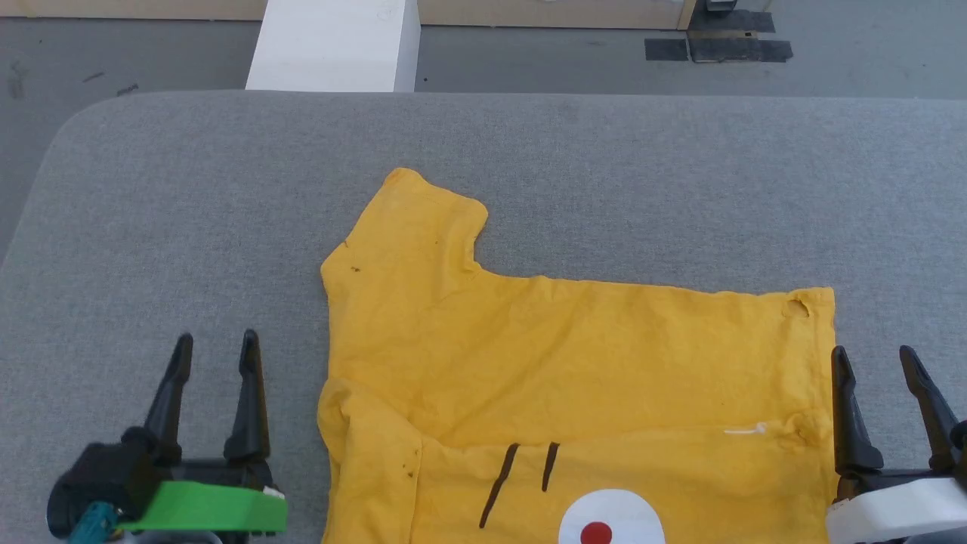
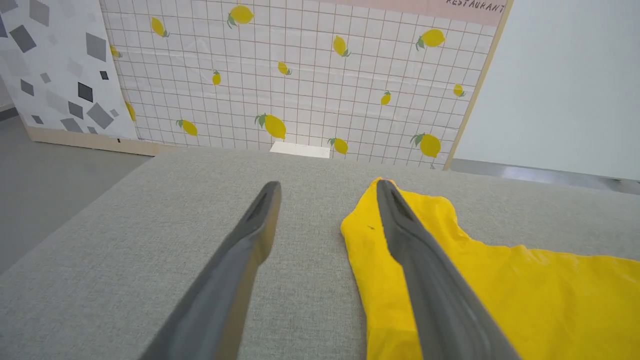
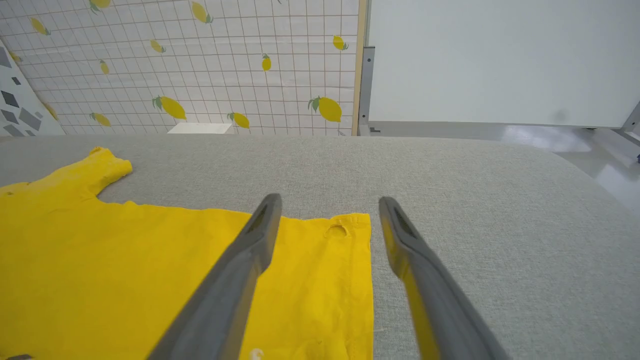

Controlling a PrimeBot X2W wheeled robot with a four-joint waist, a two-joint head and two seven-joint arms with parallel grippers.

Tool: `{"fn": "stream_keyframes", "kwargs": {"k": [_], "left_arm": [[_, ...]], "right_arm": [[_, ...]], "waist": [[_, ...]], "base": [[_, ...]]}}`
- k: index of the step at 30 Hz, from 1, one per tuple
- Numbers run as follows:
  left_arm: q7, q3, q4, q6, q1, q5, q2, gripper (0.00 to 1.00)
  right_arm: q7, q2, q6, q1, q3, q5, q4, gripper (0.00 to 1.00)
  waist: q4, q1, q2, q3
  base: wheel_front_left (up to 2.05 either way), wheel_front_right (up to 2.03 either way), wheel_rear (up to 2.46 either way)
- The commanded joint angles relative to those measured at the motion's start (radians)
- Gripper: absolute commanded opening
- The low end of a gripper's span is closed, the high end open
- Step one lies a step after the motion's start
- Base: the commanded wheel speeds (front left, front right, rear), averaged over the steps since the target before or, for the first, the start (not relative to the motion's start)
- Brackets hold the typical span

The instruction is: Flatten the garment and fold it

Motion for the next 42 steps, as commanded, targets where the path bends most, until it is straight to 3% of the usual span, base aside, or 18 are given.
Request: {"fn": "stream_keyframes", "kwargs": {"k": [1, 5, 9, 14, 22, 30, 36, 42], "left_arm": [[-0.007, 0.010, 0.001, -0.018, -0.033, 0.014, 0.009, 1.00], [0.013, 0.002, 0.013, -0.061, -0.105, 0.012, 0.075, 1.00], [0.136, -0.023, 0.012, -0.089, -0.232, -0.048, 0.156, 1.00], [0.341, -0.089, 0.015, -0.101, -0.424, -0.181, 0.247, 1.00], [0.501, -0.206, 0.128, -0.103, -0.765, -0.303, 0.370, 1.00], [0.660, -0.346, 0.264, -0.103, -0.968, -0.432, 0.412, 1.00], [0.804, -0.443, 0.306, -0.103, -1.011, -0.542, 0.464, 1.00], [0.900, -0.467, 0.361, -0.103, -1.013, -0.605, 0.500, 1.00]], "right_arm": [[-0.014, 0.000, -0.002, -0.005, -0.002, -0.009, 0.008, 1.00], [-0.021, 0.000, -0.002, -0.014, -0.008, -0.015, 0.017, 1.00], [-0.021, 0.000, -0.002, -0.023, -0.010, -0.019, 0.019, 1.00], [-0.016, 0.000, -0.002, -0.030, -0.004, -0.019, 0.014, 1.00], [-0.023, 0.000, -0.002, -0.072, 0.018, -0.025, 0.002, 1.00], [-0.037, 0.000, -0.002, -0.105, 0.027, -0.022, 0.017, 1.00], [-0.049, 0.000, -0.002, -0.121, 0.042, -0.017, 0.027, 1.00], [-0.058, 0.000, -0.002, -0.130, 0.044, -0.007, 0.038, 1.00]], "waist": [[-0.002, 0.0000, 0.0000, 0.003], [-0.006, 0.0000, 0.0000, 0.014], [-0.009, 0.0000, 0.0000, 0.035], [-0.016, 0.0000, 0.0000, 0.085], [-0.050, 0.0000, 0.0000, 0.195], [-0.093, 0.0000, 0.0000, 0.285], [-0.127, 0.0000, 0.0000, 0.331], [-0.160, 0.0000, 0.0000, 0.362]], "base": [[0.00, 0.00, 0.00], [0.00, 0.00, 0.00], [0.00, 0.00, 0.00], [0.00, 0.00, 0.00], [0.00, 0.00, 0.00], [0.00, 0.00, 0.00], [0.00, 0.00, 0.00], [0.00, 0.00, 0.00]]}}
